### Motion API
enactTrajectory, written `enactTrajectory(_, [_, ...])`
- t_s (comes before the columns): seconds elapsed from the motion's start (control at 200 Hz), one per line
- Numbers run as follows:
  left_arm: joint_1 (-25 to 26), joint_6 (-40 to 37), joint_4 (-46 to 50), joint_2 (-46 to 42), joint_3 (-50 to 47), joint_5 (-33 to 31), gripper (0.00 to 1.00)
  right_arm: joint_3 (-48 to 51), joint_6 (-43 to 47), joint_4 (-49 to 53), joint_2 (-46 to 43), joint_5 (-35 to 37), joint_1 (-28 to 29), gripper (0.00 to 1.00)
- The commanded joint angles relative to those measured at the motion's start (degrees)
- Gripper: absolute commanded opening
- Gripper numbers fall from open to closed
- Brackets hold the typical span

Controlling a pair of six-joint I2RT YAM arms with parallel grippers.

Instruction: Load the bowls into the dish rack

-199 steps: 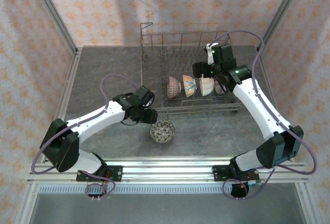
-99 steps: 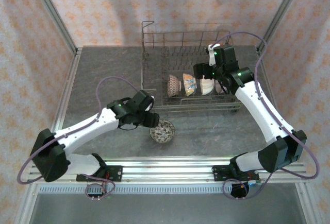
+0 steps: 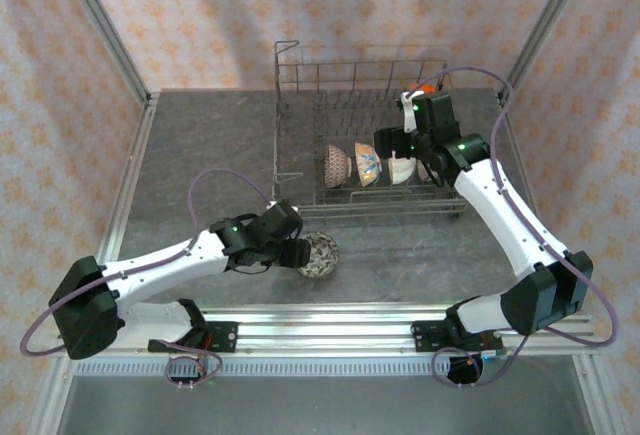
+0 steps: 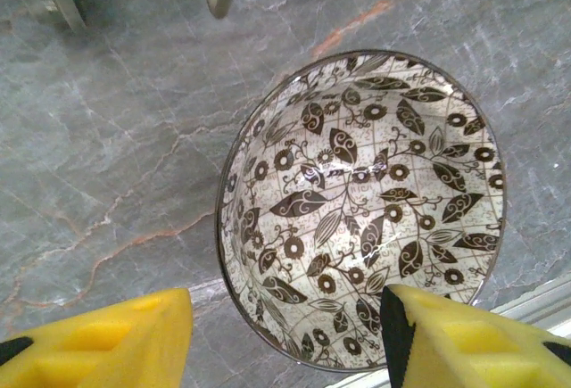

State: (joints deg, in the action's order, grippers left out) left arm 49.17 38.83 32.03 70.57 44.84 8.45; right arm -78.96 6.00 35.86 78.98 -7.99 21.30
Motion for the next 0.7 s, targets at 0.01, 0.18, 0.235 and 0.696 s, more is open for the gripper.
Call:
enactTrajectory(0.01, [0.66,2.89,-2.28,1.41,-1.53,-2.36,0.59,0.53,0.24,-1.41,-1.87,0.12,-0.29,0.88])
enactTrajectory(0.18, [1.26,8.53,-7.88,-0.01,-6.7,-4.02,0.57,1.15,0.61,-1.47,-2.45,0.7,-0.29,0.88])
enactTrajectory(0.235, [1.5,9.73,-9.95,-0.35,-7.97,-4.45,0.57,1.27,0.63,-1.55,-2.47,0.68,-0.25,0.88])
enactTrajectory(0.696, [2.86,13.36,-18.05,2.36,-11.74,-6.34,0.5,1.27,0.79,-1.29,-2.36,0.27,-0.26,0.88])
